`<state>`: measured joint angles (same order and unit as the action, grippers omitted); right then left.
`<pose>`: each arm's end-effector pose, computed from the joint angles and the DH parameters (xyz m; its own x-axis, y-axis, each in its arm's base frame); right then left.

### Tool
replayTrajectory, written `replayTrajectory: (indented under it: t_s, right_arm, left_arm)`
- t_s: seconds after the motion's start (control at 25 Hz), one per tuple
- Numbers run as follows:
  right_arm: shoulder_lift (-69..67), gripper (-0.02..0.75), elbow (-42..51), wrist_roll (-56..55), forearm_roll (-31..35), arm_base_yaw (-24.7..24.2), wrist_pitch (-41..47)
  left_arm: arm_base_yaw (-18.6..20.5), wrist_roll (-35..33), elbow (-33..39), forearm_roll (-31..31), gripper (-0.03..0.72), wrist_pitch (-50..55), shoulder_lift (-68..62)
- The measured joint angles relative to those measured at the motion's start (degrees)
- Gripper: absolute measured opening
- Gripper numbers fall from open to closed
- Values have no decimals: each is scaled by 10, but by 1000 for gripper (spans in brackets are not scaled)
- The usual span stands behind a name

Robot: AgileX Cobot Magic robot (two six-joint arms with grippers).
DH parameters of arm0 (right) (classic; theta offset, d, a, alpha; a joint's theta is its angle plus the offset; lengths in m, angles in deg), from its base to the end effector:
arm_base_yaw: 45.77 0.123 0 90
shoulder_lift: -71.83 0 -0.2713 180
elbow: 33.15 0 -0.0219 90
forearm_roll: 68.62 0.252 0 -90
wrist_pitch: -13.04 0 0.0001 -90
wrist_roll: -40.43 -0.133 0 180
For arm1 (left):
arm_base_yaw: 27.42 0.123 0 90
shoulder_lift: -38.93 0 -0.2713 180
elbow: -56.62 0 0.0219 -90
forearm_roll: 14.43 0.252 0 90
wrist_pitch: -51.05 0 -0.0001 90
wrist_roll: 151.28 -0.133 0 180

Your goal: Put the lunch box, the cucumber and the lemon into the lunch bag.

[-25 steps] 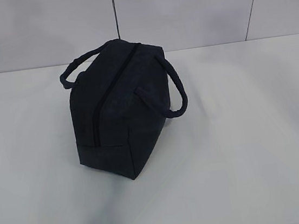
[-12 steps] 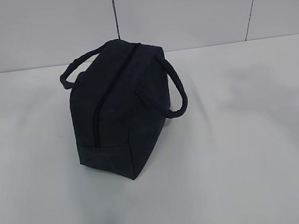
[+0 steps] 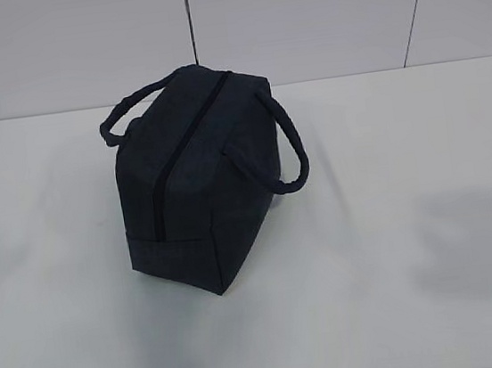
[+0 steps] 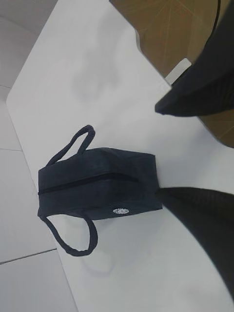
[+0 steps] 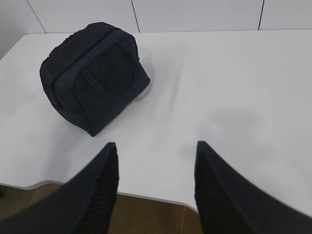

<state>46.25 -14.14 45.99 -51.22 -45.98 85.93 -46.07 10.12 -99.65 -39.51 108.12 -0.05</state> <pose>0.0306 0.0379 0.3776 -0.4482 -0.0032 -0.8939 -0.2541 0.9592 0.1239 0.0925 -0.0812 0.3719 -0.3858 0.2046 -0.8996 0.6297 0.7710 -0.0947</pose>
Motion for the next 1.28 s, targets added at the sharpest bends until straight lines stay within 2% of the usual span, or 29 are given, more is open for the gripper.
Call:
replayTrajectory:
  t_s: [0.24,0.56,0.96,1.28]
  right_arm:
    - [81,380,59,-9,-4,0,3]
    - [169,380,151,-12,-32,0,4]
    - [185,380,234,-13,-48,0,4]
    - [185,380,285,-34,-50,0,4]
  left_arm:
    - [0,21,68,2,344,20,102]
    - [0,52,112,46,336,91,165]
    - [0,98,195,117,298,131,250]
    - [0,169,206,174,287,150,301]
